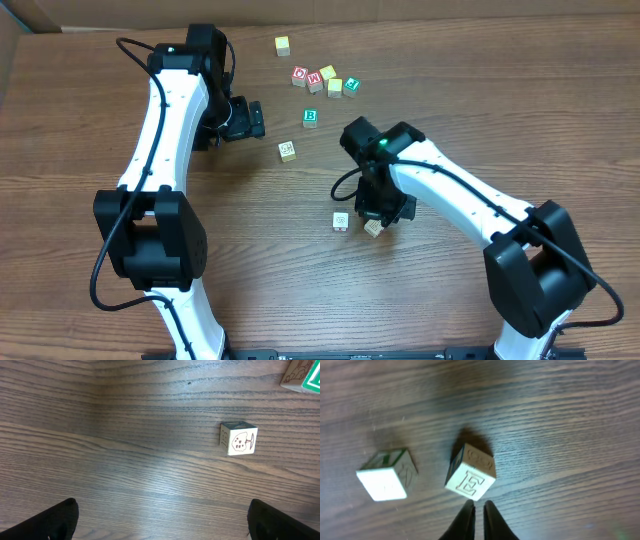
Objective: Flip 4 blocks
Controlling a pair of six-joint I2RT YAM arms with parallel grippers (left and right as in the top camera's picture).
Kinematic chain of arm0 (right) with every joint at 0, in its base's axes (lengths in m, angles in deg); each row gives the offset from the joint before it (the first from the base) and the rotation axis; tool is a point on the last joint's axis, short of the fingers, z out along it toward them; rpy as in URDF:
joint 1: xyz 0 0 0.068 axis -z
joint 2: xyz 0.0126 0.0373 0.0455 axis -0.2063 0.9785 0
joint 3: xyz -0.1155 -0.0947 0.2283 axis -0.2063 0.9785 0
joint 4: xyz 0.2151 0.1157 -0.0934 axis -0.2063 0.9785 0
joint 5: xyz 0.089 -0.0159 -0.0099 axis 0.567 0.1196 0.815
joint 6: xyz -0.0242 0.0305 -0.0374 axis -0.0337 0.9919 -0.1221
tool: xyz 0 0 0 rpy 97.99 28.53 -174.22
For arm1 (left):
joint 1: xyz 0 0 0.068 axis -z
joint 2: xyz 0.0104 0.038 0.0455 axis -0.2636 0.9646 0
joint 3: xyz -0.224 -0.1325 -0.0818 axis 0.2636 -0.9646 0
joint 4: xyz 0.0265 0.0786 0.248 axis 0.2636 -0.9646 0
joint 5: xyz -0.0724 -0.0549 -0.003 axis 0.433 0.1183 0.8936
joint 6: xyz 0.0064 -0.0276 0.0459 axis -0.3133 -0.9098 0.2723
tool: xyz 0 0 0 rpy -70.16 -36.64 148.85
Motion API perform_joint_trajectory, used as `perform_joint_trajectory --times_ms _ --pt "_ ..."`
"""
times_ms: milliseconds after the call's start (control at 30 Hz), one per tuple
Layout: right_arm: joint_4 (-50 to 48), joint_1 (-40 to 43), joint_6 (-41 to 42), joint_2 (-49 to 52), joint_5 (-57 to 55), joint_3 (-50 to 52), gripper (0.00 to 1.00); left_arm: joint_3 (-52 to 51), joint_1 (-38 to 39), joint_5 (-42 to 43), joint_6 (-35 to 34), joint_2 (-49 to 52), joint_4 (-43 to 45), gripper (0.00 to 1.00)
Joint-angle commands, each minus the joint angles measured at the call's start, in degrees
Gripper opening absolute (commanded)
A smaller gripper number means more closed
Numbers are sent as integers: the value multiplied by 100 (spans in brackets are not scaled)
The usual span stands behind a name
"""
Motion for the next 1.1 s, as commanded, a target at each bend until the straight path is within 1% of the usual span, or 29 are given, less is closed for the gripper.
perform_joint_trajectory --times_ms 0,267,400,500,600,900,1000,1067 --pt "-168 31 474 -188 83 247 8 -4 17 -15 -120 -120 2 100" --pt "-739 31 1338 -188 37 905 8 -4 17 -15 -120 -120 2 100" --pt "-990 31 1368 -188 35 1132 9 -4 17 -15 -120 -120 2 100" --pt "-1233 31 916 -188 37 1145 9 -4 17 -15 -120 -120 2 100" --pt "-1237 31 802 -188 44 1145 9 -4 17 -15 -120 -120 2 100" --pt "-1248 37 -223 -188 210 979 9 -4 17 -15 -122 -120 2 100" --pt "-1200 37 -446 -188 210 776 9 -4 17 -15 -120 -120 2 100" --pt "-1117 44 -446 -188 208 608 9 -4 17 -15 -120 -120 2 100"
